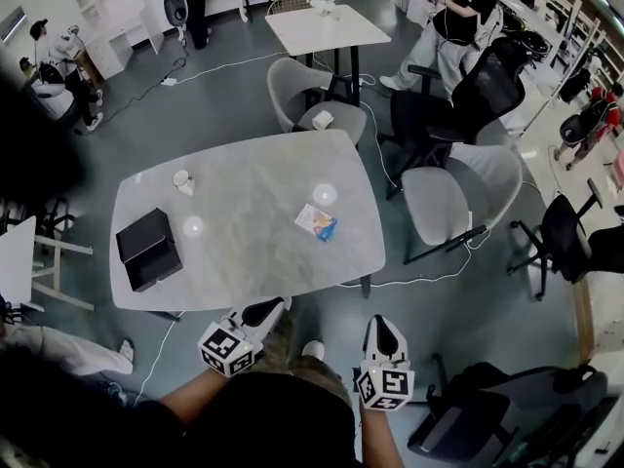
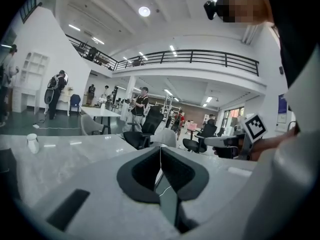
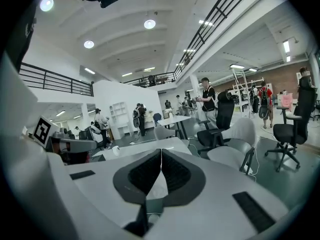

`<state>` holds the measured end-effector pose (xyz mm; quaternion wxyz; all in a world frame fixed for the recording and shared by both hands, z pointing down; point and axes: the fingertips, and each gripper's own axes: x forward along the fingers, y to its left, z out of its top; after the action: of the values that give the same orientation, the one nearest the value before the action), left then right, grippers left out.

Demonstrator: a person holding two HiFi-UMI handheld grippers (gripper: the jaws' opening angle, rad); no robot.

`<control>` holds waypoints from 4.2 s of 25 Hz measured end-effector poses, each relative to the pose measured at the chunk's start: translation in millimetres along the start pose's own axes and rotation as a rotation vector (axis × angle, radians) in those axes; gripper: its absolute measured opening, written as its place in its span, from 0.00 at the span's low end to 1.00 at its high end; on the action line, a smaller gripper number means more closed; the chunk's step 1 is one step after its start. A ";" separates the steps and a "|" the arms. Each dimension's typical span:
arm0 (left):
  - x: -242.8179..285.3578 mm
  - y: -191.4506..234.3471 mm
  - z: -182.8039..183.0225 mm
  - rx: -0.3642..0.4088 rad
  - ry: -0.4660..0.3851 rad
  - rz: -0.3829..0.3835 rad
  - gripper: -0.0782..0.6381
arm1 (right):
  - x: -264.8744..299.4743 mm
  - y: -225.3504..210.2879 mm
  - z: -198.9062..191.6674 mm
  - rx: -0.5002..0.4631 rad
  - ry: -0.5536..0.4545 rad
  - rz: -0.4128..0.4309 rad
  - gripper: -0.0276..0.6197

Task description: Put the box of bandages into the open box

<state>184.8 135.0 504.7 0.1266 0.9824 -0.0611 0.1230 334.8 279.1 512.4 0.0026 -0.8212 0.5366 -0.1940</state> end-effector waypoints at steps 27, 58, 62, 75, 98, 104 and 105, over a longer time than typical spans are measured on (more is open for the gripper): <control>200.8 180.2 -49.3 0.228 0.364 -0.274 0.14 | 184.5 -4.5 34.0 0.018 0.119 -0.021 0.06; 317.5 223.5 -200.3 0.901 0.953 -0.740 0.67 | 214.7 -13.8 -34.8 0.193 0.313 -0.057 0.06; 320.2 224.5 -212.9 0.927 1.016 -0.787 0.70 | 209.7 -15.2 -45.2 0.207 0.338 -0.069 0.06; 325.7 230.0 -234.7 1.034 1.101 -0.810 0.71 | 193.3 -34.7 -49.6 0.231 0.333 -0.137 0.06; 242.1 225.7 -190.9 0.918 1.073 -0.618 0.71 | 168.2 2.5 -31.2 0.123 0.214 0.039 0.06; 144.7 214.7 -184.7 0.861 1.101 -0.500 0.71 | 133.0 51.8 -36.8 0.052 0.177 0.170 0.06; 128.3 212.7 -186.1 0.841 1.105 -0.478 0.71 | 126.7 60.5 -39.6 0.046 0.178 0.191 0.06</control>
<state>234.0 -31.7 761.9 -0.2252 0.7292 0.2799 0.5824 313.0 149.7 576.2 -0.0078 -0.7457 0.6059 -0.2770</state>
